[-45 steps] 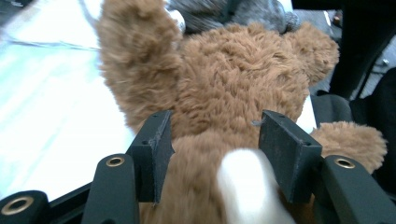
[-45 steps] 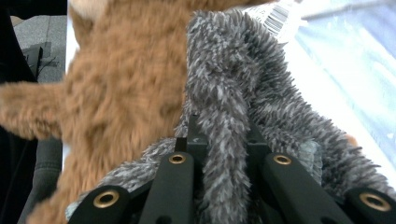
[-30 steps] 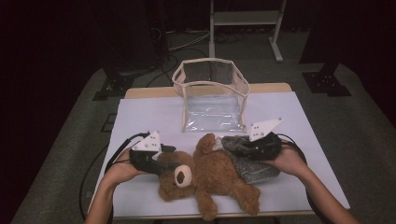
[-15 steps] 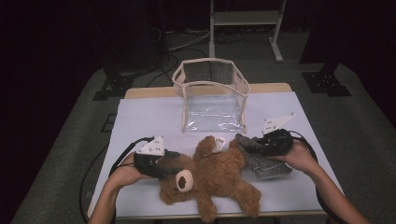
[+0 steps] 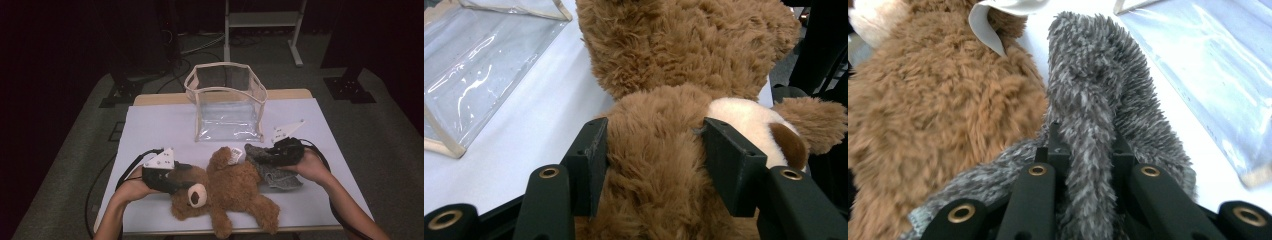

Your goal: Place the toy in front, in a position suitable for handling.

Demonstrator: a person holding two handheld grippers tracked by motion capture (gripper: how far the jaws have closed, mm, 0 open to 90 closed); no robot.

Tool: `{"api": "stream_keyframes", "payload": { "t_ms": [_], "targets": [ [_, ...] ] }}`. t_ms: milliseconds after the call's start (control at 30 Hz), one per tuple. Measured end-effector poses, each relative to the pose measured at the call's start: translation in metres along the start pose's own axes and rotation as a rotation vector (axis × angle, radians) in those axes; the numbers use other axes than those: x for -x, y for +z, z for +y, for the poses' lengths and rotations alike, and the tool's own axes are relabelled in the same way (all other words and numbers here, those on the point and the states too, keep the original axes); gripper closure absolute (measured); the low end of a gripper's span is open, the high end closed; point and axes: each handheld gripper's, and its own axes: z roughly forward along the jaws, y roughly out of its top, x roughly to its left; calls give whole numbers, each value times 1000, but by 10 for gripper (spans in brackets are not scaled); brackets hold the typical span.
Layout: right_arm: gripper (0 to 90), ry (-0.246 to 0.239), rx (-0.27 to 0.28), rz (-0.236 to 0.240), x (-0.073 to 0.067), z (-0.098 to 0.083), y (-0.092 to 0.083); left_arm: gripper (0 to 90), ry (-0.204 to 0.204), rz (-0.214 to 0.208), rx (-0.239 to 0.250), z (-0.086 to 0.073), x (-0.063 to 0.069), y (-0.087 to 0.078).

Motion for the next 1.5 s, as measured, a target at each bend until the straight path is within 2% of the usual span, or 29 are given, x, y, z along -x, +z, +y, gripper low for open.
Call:
{"api": "stream_keyframes", "payload": {
  "t_ms": [100, 167, 300, 433, 533, 633, 700, 833, 967, 1033, 1133, 1233, 1333, 1400, 1500],
  "targets": [
    [783, -29, 9, -12, -9, 5, -9, 437, 5, -2, -6, 2, 0, 1],
    [783, -65, 16, 0, -17, 15, -10, 431, 9, -3, -11, 3, 0, 2],
    [783, -148, 15, 35, -37, 37, 2, 427, 15, -7, -21, 5, 1, 2],
    [783, -189, 14, 64, -49, 44, 15, 414, 31, 2, -34, 7, 3, -2],
    [784, -146, 23, 77, -43, 35, 15, 400, 26, 10, -8, 7, 2, -9],
    [784, -102, 26, 69, -35, 19, 11, 391, 19, 23, 25, 5, 1, -21],
    [784, -58, 35, 69, -30, 9, 8, 387, 13, 30, 31, 1, 0, -28],
    [784, -38, 36, 54, -26, -2, 5, 382, -14, 27, 6, -14, 1, -32],
    [785, -39, 51, 33, -27, -3, 1, 382, -31, 20, 0, -24, 2, -22],
    [787, -65, 59, 19, -33, 4, -3, 400, -35, 15, 7, -25, 1, -16],
    [787, -106, 92, 39, -42, 20, -6, 402, -34, 12, 12, -21, -1, -10],
    [787, -150, 100, 67, -51, 36, -1, 410, -25, 12, 8, -15, -1, 1],
    [785, -183, 72, 80, -58, 46, 8, 412, -15, 0, 8, -9, -1, 10],
    [784, -192, 34, 76, -58, 45, 14, 412, -10, -4, 8, -5, -1, 15],
    [784, -148, 15, 77, -49, 32, 9, 413, -1, -13, 8, 0, -1, 21]
  ]
}}
